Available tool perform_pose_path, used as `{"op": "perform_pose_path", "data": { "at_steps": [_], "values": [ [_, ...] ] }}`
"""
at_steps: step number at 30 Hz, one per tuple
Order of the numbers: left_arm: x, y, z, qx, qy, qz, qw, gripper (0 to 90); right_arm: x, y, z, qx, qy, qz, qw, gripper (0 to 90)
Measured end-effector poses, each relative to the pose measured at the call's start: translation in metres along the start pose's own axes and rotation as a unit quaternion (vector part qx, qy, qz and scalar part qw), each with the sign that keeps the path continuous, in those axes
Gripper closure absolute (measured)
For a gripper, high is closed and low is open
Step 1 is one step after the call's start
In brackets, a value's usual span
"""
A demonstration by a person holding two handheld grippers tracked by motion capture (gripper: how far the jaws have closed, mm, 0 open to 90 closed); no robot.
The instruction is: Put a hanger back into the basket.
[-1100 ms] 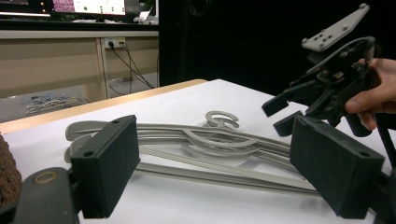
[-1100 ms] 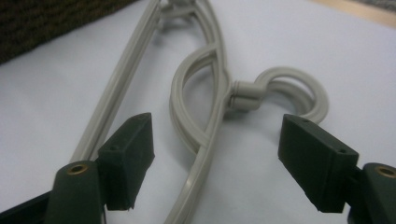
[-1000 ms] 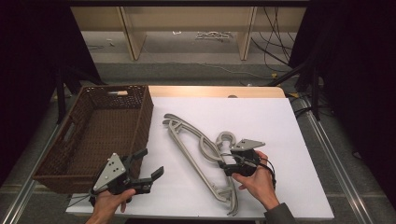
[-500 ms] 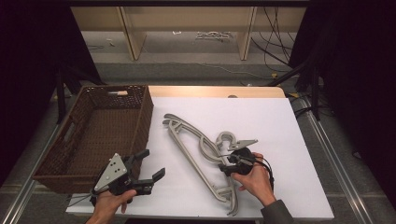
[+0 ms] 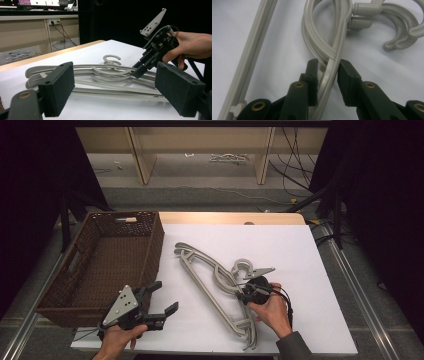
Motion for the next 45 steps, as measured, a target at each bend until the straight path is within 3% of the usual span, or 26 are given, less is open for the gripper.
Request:
{"op": "perform_pose_path", "data": {
  "at_steps": [6, 7, 9, 10, 12, 13, 17, 20, 22, 24, 25, 28, 36, 37, 38, 42, 45],
  "values": [
    [0.0, 0.001, 0.0, -0.003, -0.001, 0.003, 1.0, 16.2, 0.006, 0.004, -0.012, -0.002, 0.04, 0.023, 0.999, 77.4],
    [0.0, 0.001, 0.0, -0.003, -0.002, 0.004, 1.0, 16.2, 0.007, 0.004, -0.011, -0.006, 0.06, 0.022, 0.9979, 78.5],
    [0.0, 0.001, 0.0, -0.002, -0.002, 0.002, 1.0, 16.2, 0.007, 0.006, -0.014, -0.008, 0.06, 0.014, 0.9981, 79.3],
    [0.0, 0.001, 0.0, -0.002, -0.003, 0.002, 1.0, 16.2, 0.007, 0.005, -0.014, -0.005, 0.067, 0.031, 0.9973, 79.8],
    [0.0, 0.001, 0.0, -0.002, -0.003, 0.002, 1.0, 16.2, 0.007, 0.004, -0.019, -0.004, 0.058, 0.04, 0.9975, 80.8],
    [0.0, 0.001, 0.0, -0.002, -0.002, 0.002, 1.0, 16.2, 0.008, 0.006, -0.018, -0.005, 0.071, 0.024, 0.9972, 81.2],
    [0.0, 0.001, 0.0, -0.002, -0.002, 0.001, 1.0, 16.2, 0.008, 0.007, -0.023, -0.012, 0.083, 0.021, 0.9962, 81.9],
    [0.0, 0.001, 0.0, -0.001, -0.002, -0.002, 1.0, 16.2, 0.01, 0.005, -0.028, -0.012, 0.084, 0.048, 0.9952, 82.0],
    [0.0, 0.001, 0.0, -0.001, -0.003, 0.001, 1.0, 16.2, 0.01, 0.008, -0.031, -0.013, 0.088, 0.047, 0.9949, 82.0],
    [0.0, 0.002, 0.0, 0.002, -0.002, -0.007, 1.0, 16.2, 0.01, 0.009, -0.034, -0.01, 0.088, 0.042, 0.9952, 82.1],
    [0.001, 0.001, 0.0, -0.002, -0.002, 0.003, 1.0, 16.2, 0.01, 0.011, -0.035, -0.01, 0.094, 0.027, 0.9952, 82.1],
    [0.0, 0.001, 0.002, -0.004, 0.0, 0.0, 1.0, 16.2, 0.01, 0.01, -0.04, -0.011, 0.098, 0.003, 0.9951, 82.1],
    [0.0, 0.0, 0.004, 0.009, -0.015, 0.012, 0.9998, 16.3, 0.011, 0.003, -0.059, 0.005, 0.103, -0.017, 0.9945, 82.1],
    [0.0, 0.0, 0.005, 0.008, -0.016, 0.013, 0.9997, 16.2, 0.009, 0.002, -0.061, 0.006, 0.106, -0.029, 0.9939, 82.2],
    [0.001, 0.001, 0.007, 0.007, -0.019, 0.018, 0.9996, 16.2, 0.009, 0.002, -0.063, 0.006, 0.105, -0.024, 0.9941, 82.2],
    [0.005, 0.003, 0.018, 0.004, -0.029, 0.019, 0.9994, 16.2, 0.006, 0.0, -0.068, 0.009, 0.107, -0.052, 0.9928, 82.1],
    [0.01, 0.006, 0.029, -0.001, -0.035, 0.023, 0.9991, 16.0, 0.002, -0.005, -0.072, 0.01, 0.102, -0.057, 0.9931, 82.2]
  ]
}}
Point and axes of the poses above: each handheld gripper's, and its own axes: z roughly forward along the jaws, x roughly out of its top, y roughly to its right, the point moved 3 cm from there along z, roughly forward along the jaws, and after that the axes turned 1 degree about y, right-handed, at the moved point
